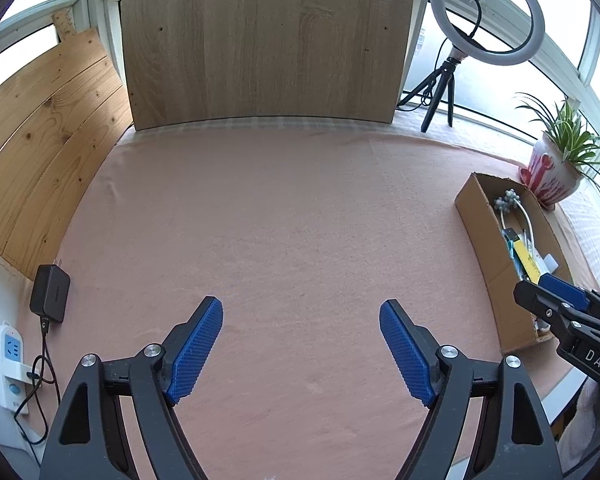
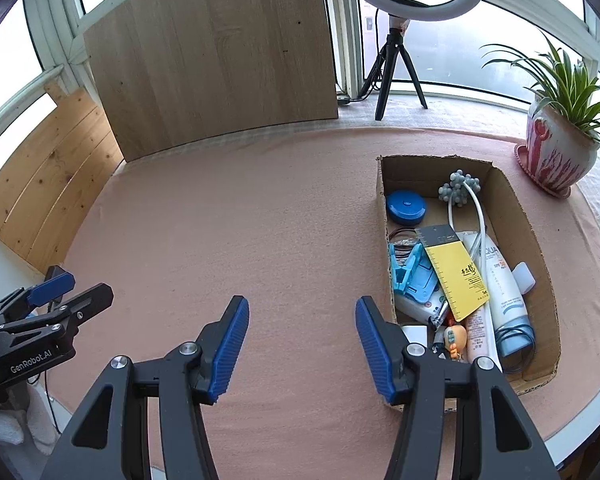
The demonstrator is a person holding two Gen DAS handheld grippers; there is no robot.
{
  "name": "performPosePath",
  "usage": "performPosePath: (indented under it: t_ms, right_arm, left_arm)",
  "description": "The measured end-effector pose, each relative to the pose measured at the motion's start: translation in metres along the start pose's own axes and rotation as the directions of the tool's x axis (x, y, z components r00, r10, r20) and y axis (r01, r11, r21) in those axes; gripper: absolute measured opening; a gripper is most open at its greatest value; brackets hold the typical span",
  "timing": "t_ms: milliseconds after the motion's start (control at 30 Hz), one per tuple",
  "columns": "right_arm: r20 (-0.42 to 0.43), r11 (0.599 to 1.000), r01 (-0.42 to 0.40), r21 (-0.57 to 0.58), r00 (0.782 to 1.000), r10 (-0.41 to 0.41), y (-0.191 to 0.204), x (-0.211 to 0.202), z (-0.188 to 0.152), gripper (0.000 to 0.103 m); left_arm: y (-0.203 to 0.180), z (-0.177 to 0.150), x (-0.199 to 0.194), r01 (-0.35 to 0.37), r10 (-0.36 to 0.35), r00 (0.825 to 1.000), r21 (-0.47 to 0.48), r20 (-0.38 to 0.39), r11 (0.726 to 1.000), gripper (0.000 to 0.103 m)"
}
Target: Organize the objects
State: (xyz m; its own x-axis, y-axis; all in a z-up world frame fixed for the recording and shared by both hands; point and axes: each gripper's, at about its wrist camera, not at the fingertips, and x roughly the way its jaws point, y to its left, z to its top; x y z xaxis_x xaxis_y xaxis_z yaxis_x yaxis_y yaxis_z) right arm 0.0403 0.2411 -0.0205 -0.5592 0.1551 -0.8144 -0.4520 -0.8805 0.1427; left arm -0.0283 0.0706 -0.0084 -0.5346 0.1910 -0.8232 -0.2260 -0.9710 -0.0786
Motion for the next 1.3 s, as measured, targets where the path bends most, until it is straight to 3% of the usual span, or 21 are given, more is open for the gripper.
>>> performPosePath:
  t_ms: [400, 567, 1300]
  right_arm:
    - [-0.024, 1.000, 0.003, -0.014, 1.000, -0.004, 0.026, 0.013, -0.017, 0.052]
    - [0.007, 0.999, 0.024, -0.037, 1.000, -0.023, 0.034, 0.010, -0.015, 0.052]
    - [0.004, 0.999, 0.014, -0.030, 1.000, -0.014, 0.046, 0.017, -0.010, 0.052]
  left_arm:
    - [0.015, -0.019, 0.010, -0.020, 0.019, 0.999, -0.030, -0.037, 0.999, 0.087]
    - [0.018, -0.016, 0.011, -0.019, 0.019, 0.999, -0.028, -0.034, 0.999, 0.087]
    - [0.021, -0.010, 0.019, -0.013, 0.012, 0.999, -0.017, -0.049, 1.000, 0.087]
